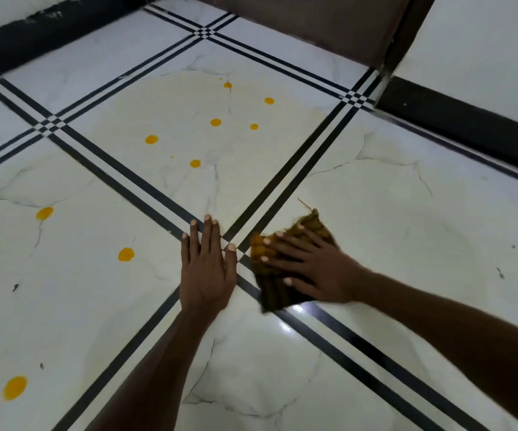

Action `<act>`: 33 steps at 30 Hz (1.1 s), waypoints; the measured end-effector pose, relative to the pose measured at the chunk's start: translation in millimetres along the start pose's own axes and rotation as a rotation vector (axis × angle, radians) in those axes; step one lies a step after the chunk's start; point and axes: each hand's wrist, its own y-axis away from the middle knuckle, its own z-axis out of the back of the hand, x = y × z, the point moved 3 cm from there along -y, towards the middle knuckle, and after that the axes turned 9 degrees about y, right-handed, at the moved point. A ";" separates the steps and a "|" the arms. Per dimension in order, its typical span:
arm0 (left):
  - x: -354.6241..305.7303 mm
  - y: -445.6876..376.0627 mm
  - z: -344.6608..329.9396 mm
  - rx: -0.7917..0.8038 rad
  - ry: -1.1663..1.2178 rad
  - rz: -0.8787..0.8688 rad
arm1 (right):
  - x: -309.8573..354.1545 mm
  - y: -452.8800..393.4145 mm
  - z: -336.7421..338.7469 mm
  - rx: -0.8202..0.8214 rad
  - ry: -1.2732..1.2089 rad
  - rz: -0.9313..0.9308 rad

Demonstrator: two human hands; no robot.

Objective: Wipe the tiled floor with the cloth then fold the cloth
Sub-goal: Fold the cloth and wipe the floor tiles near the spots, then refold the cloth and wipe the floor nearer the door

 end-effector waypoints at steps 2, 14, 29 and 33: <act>-1.6 0.7 -0.4 -0.001 0.007 -0.001 | -45.0 8.2 -6.7 -0.019 -0.016 -0.134; -10.0 9.8 2.0 -0.030 0.098 0.041 | 34.3 -35.1 -8.2 -0.074 -0.240 -0.389; -172.3 -5.3 47.4 0.489 1.012 0.351 | 0.6 72.0 68.3 -0.488 -1.501 -1.255; -198.0 -25.8 83.0 0.528 1.103 0.307 | 9.2 71.3 75.5 -0.311 -1.881 -1.255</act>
